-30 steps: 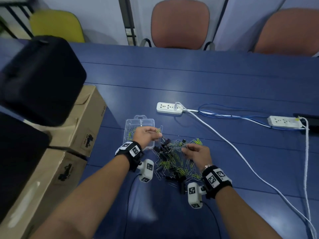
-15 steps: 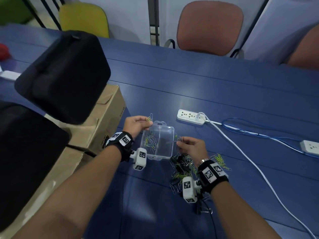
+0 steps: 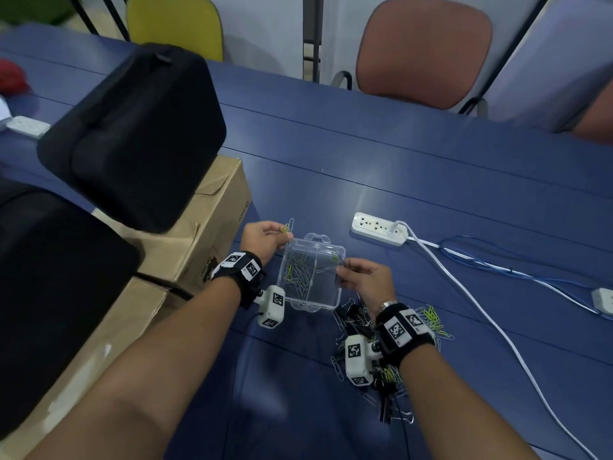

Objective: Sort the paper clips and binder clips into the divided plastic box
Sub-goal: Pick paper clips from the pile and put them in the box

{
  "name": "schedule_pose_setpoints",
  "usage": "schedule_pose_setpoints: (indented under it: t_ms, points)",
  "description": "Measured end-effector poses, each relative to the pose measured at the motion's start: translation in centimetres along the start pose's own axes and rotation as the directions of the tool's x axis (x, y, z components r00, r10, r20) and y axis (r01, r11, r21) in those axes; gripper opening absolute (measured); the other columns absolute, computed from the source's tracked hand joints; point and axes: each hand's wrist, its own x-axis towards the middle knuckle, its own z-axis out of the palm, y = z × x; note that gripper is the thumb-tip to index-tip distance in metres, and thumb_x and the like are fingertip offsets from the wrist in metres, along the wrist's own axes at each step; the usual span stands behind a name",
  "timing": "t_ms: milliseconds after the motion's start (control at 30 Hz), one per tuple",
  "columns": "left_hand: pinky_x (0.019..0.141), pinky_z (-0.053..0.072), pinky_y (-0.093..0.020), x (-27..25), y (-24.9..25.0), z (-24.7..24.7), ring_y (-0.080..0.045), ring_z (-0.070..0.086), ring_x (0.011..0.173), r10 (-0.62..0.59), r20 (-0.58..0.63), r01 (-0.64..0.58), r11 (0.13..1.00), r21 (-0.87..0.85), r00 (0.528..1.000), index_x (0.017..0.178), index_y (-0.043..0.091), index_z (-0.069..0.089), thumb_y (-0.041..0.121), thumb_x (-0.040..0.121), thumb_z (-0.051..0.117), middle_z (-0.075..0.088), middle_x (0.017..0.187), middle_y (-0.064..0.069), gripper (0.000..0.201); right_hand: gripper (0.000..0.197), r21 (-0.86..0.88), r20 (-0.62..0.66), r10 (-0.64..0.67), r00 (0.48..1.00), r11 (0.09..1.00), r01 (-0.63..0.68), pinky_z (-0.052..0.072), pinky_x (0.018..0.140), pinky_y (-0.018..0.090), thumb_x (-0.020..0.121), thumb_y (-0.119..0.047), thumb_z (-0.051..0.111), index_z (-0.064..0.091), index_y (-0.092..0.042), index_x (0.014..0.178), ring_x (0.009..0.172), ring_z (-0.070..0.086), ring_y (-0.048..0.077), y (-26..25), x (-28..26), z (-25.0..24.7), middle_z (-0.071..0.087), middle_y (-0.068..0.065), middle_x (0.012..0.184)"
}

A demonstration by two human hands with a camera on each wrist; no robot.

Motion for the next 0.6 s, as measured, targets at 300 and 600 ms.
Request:
schedule_pose_setpoints:
  t_ms: [300,600]
  points:
    - [0.074,0.058,-0.037,0.83,-0.39,-0.42,-0.020,0.065,0.065,0.010,-0.088,-0.003,0.997,0.081,0.996,0.084,0.007,0.070,0.004,0.072,0.083,0.069,0.075,-0.010,0.018,0.017,-0.001,-0.004,0.010,1.000,1.000,-0.010,0.062,0.066,0.036,0.074,0.007,0.075,0.075,-0.004,0.087,0.068,0.068,0.023,0.06,-0.25,-0.19,0.073,0.016,0.084]
    - [0.077,0.059,-0.040,0.84,-0.48,-0.14,-0.019,0.065,0.068,0.025,-0.126,-0.002,0.984,0.179,0.992,0.076,0.015,0.068,0.010,0.075,0.081,0.067,0.071,-0.001,0.014,0.018,0.001,-0.026,0.020,0.999,1.000,-0.020,0.060,0.061,0.030,0.075,0.008,0.074,0.072,0.003,0.092,0.065,0.067,0.020,0.02,-0.35,-0.18,0.072,0.016,0.082]
